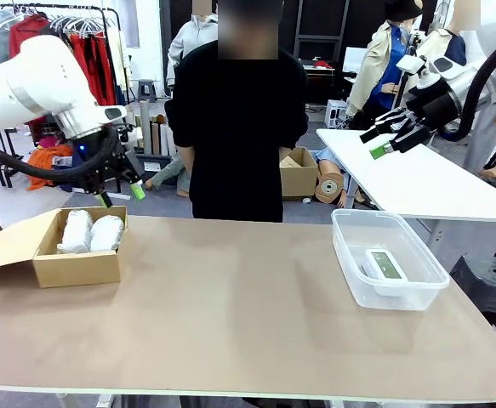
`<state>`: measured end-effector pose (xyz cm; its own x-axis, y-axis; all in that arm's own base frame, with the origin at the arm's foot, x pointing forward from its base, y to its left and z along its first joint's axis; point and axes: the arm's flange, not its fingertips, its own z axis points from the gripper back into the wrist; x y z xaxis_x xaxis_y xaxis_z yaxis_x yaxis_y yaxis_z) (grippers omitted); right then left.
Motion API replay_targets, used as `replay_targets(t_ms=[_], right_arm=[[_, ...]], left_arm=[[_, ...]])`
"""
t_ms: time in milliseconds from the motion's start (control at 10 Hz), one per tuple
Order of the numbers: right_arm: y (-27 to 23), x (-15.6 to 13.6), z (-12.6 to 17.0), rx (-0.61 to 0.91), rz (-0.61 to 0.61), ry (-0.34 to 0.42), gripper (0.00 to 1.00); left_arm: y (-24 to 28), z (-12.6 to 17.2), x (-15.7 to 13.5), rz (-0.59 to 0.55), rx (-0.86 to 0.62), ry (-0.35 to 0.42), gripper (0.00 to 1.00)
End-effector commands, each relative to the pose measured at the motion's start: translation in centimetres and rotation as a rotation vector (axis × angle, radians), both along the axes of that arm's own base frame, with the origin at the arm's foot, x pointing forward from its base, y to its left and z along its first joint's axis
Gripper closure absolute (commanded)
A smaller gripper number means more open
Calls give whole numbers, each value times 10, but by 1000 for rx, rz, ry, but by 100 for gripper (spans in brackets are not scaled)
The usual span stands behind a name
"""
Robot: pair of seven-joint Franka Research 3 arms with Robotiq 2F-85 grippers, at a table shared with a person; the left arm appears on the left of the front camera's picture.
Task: Separate and place wrapped and unwrapped clocks.
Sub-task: If the picked Digital clock is wrapped, place it in the Package Box ; if not, place it in the Organizing box.
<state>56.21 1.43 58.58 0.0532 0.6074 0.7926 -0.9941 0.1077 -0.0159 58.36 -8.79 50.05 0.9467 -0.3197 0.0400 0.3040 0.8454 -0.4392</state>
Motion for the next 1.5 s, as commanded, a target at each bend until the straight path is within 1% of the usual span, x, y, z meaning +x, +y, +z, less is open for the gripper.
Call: replay_targets(t_ms=[0, 100, 200, 300, 400, 600, 700, 800, 1300, 1400], right_arm=[[0, -1, 2, -7, 2, -4, 0], [0, -1, 2, -7, 2, -4, 0], [0, -1, 2, -7, 2, -4, 0], [0, -1, 2, -7, 2, -4, 0], [0, -1, 2, -7, 2, -4, 0], [0, -1, 2, -7, 2, -4, 0], [0, -1, 2, -7, 2, -4, 0], [0, -1, 2, -7, 2, -4, 0], [0, -1, 2, -7, 2, -4, 0], [0, -1, 2, -7, 2, -4, 0]], left_arm=[[13, 15, 2, -167, -163, -54, 0], [9, 21, -3, -230, -205, -162, 0], [6, 29, -7, -272, -249, -307, 0], [-1, 32, -13, -348, -276, -429, 0], [0, 40, -20, -425, -300, -492, 0], [-15, 55, -43, -527, -282, -630, 0], [-16, 62, -46, -543, -295, -647, 0], [-12, 64, -18, -477, -250, -563, 0], [-12, 64, -18, -477, -250, -563, 0], [-11, 57, -19, -483, -257, -573, 0]])
